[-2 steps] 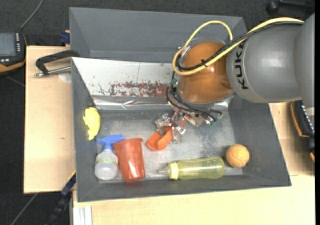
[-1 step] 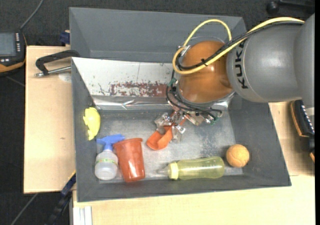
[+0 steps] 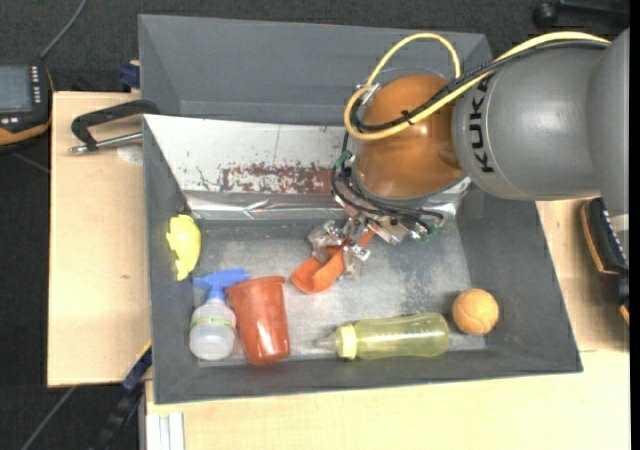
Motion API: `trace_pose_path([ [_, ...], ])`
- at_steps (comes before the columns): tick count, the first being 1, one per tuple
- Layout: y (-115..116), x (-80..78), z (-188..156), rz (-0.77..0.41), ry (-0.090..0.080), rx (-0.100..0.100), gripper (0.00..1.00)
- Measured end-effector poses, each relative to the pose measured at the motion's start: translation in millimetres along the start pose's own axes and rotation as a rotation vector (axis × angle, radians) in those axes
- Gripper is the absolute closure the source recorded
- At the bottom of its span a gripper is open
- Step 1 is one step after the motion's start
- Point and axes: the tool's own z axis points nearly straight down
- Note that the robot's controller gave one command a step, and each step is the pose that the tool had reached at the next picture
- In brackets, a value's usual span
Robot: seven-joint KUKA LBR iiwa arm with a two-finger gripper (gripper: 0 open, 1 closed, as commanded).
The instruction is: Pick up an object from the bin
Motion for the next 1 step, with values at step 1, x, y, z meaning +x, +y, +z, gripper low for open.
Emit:
trace_pose_path([
  [1,-5.0,-3.8,-0.6,-0.007,-0.003,0.001,1.00],
])
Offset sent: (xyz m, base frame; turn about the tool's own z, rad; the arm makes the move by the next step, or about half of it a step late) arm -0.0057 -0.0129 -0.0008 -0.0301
